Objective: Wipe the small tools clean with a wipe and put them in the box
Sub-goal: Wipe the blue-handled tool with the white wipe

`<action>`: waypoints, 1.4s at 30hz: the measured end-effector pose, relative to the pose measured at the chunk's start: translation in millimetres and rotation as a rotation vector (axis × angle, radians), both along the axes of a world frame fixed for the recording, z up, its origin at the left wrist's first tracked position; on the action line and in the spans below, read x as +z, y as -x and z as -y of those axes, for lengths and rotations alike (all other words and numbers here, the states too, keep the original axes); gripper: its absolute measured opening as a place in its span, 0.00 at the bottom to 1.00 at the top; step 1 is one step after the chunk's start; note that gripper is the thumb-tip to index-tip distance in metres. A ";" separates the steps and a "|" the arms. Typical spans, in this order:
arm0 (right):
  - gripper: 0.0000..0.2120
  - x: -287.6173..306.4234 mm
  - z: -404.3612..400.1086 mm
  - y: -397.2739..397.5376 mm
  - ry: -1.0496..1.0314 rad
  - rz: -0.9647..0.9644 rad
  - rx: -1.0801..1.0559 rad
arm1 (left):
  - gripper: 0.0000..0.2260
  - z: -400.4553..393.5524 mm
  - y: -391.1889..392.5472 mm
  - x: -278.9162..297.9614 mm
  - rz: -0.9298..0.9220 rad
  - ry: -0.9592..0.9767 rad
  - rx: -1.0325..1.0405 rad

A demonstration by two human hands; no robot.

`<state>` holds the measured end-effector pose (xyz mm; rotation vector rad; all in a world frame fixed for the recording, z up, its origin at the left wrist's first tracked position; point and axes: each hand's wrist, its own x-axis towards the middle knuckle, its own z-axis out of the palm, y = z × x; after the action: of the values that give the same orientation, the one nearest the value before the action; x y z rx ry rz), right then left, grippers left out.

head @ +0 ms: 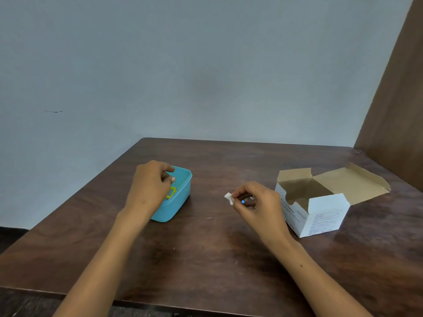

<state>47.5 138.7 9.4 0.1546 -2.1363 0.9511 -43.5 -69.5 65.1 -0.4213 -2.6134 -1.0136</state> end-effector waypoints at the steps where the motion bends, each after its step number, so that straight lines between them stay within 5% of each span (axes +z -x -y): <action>1: 0.05 0.2 -0.2 -0.1 0.006 0.001 -0.008 | 0.11 -3.9 -3.2 0.0 -0.057 -0.021 0.007; 5: 0.06 0.3 -2.0 0.5 0.050 0.003 -0.068 | 0.10 -30.1 -21.2 0.4 -0.215 -0.090 -0.088; 12: 0.06 6.0 -11.5 -2.1 0.166 0.021 -0.227 | 0.11 -79.6 -20.5 -9.7 -0.136 -0.059 -0.299; 25: 0.06 9.8 -18.7 -5.3 0.137 0.163 -0.334 | 0.20 -102.3 -14.4 -53.1 -0.117 0.422 -0.702; 38: 0.08 10.3 -15.3 -9.3 0.140 0.219 -0.304 | 0.10 -83.1 -15.0 -45.7 -0.093 0.459 -0.634; 42: 0.05 12.2 -12.9 -9.8 0.175 0.199 -0.284 | 0.07 -74.6 -12.1 -47.0 0.004 0.205 -0.555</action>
<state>57.3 151.6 21.6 -0.3352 -2.1654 1.0103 -31.5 5.1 18.1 -1.2447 -2.6686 -0.8871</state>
